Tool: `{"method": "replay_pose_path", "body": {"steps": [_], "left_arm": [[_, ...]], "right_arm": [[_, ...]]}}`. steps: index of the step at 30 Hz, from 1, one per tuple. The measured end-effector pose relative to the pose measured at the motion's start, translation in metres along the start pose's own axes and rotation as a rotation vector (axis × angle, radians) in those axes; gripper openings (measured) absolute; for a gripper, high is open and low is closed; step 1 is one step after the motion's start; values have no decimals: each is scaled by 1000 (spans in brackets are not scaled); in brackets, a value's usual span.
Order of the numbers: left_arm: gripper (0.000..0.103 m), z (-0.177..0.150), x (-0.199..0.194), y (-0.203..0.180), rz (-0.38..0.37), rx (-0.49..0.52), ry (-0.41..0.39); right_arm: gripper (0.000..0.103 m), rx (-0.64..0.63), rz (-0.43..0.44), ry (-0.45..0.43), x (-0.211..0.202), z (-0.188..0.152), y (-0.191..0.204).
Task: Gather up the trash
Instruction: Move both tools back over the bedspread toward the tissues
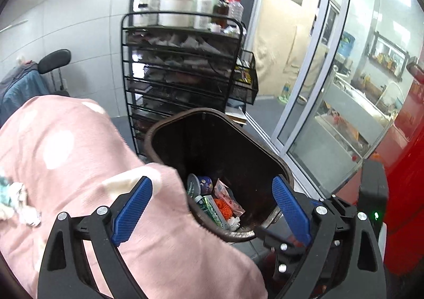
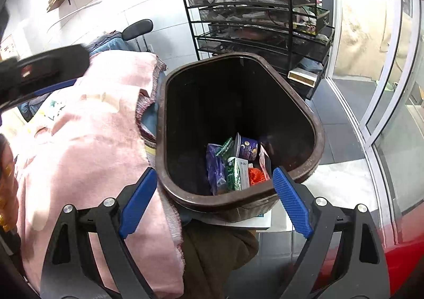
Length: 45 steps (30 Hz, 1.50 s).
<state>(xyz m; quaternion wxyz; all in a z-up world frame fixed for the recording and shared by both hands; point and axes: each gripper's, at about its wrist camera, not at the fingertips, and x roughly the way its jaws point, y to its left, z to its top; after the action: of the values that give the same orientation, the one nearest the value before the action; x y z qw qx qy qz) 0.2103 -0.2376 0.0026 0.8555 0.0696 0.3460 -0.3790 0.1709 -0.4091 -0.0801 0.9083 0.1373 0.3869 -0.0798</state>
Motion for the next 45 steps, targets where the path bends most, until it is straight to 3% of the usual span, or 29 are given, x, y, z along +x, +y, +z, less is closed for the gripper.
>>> {"method": "replay_pose_path", "body": {"steps": [7, 16, 22, 27, 35, 45], "left_arm": [[92, -22, -32, 24, 83, -33, -38], [92, -63, -72, 70, 244, -70, -43], [92, -84, -95, 116, 321, -156, -28], [92, -95, -112, 150, 401, -189, -12], [90, -94, -122, 205, 494, -156, 58], [78, -75, -89, 268, 511, -155, 154]], "right_arm": [[89, -55, 44, -4, -3, 9, 27], [89, -151, 150, 10, 2, 22, 76], [89, -184, 287, 52, 10, 35, 114], [89, -243, 354, 91, 17, 42, 149], [89, -350, 434, 169, 26, 48, 198], [89, -419, 448, 197, 32, 51, 228]]}}
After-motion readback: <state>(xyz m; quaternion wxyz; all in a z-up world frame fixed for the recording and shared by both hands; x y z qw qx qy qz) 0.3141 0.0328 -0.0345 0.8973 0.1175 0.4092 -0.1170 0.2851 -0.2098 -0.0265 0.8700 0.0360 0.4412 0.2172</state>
